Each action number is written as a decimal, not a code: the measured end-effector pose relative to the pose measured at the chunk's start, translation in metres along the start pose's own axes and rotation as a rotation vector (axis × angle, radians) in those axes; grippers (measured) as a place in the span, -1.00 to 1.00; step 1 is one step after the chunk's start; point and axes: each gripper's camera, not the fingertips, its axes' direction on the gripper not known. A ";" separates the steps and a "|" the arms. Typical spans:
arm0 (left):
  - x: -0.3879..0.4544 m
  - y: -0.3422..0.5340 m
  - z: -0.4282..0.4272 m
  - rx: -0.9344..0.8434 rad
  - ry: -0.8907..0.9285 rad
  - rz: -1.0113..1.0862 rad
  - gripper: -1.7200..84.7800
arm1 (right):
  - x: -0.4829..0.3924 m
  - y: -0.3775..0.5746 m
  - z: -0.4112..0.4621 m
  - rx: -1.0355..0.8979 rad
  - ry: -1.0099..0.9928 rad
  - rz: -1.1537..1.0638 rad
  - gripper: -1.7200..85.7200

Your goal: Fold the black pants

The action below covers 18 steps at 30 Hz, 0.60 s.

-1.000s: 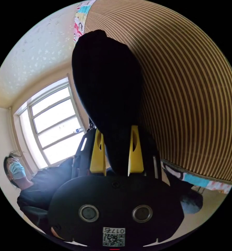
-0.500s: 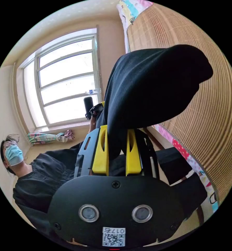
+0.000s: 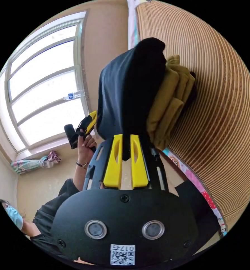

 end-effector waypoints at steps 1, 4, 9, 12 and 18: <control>-0.018 0.014 0.015 -0.018 -0.006 -0.101 -0.76 | 0.006 0.001 0.002 -0.021 -0.008 0.015 -0.86; -0.030 0.051 0.022 0.078 -0.030 -0.131 -0.76 | 0.026 0.020 -0.008 -0.065 0.010 0.043 -0.91; -0.033 0.077 0.020 0.132 0.063 -0.114 -0.80 | 0.082 0.080 -0.080 -0.048 0.074 0.297 -0.91; -0.023 0.083 0.003 0.219 0.085 -0.154 -0.77 | 0.101 0.116 -0.116 -0.060 0.238 0.514 -0.85; 0.053 0.062 0.023 0.254 0.191 0.016 -0.80 | 0.076 0.162 -0.149 -0.015 0.567 0.718 -0.69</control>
